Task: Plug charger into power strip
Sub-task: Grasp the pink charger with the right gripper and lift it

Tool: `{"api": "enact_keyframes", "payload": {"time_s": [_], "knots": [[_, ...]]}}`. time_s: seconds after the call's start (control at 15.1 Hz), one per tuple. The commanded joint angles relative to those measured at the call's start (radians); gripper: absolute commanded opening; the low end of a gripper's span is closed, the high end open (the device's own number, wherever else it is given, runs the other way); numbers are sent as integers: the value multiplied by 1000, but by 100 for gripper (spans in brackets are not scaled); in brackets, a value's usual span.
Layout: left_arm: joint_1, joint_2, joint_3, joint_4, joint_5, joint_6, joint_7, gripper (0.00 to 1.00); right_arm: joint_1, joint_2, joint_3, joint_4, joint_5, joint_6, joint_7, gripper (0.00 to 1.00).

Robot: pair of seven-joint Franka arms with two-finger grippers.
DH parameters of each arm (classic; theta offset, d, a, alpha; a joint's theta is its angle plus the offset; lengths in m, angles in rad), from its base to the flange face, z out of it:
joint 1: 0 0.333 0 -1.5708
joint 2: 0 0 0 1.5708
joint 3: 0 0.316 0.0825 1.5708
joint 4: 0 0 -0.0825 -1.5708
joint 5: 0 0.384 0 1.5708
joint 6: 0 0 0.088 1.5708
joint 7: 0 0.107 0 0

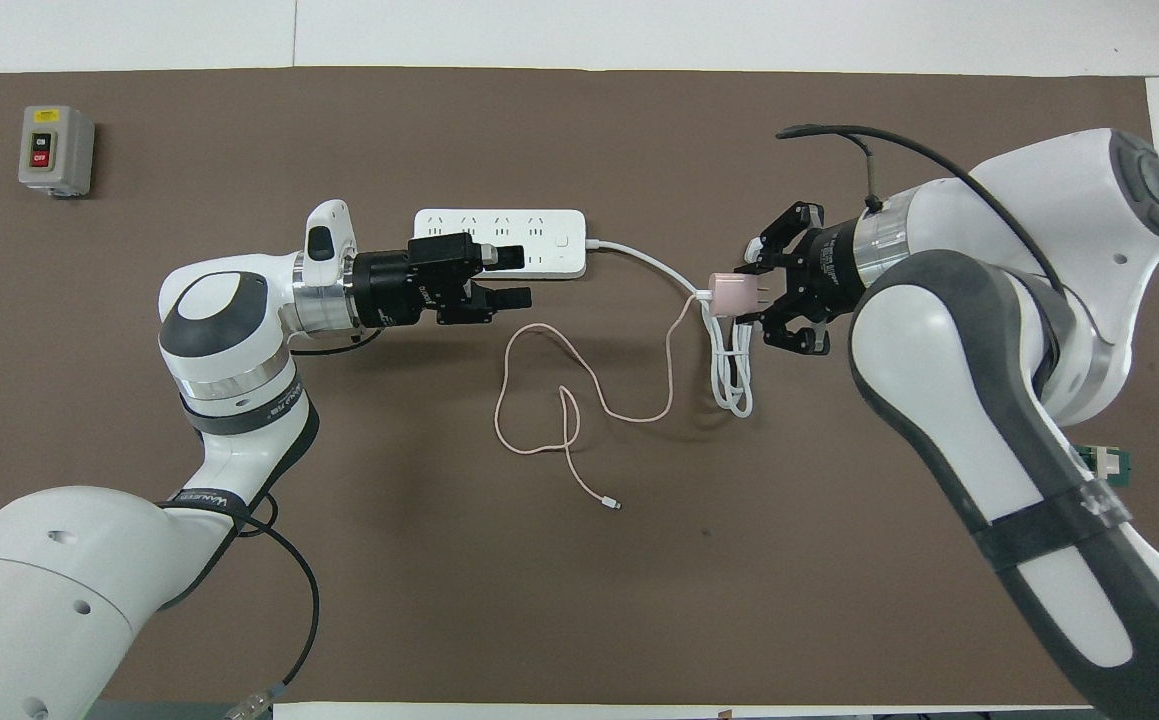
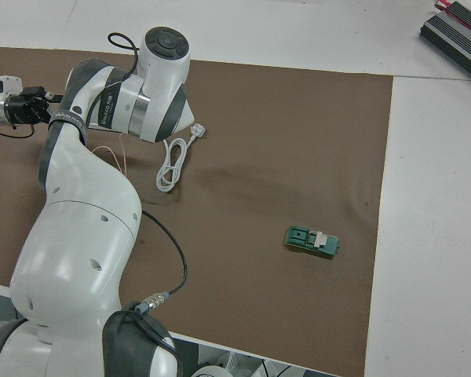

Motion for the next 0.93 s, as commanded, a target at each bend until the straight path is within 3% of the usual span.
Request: {"api": "enact_keyframes", "payload": {"time_s": [0.0,0.2,0.6,0.86], "knots": [[-16,-8,16,-23,-25,5,36,100,48,17,-1,15,23,61,53,0],[-16,-10,17,-24,-24,5,42,100,63,34,0,32,23,64,56,0],[-19,-8,23,-29,-22,5,128,100,122,201,-1,250,27,-21,148,0],[-25,-7,23,-29,-22,13,172,100,151,249,-1,291,24,-23,172,5]]}}
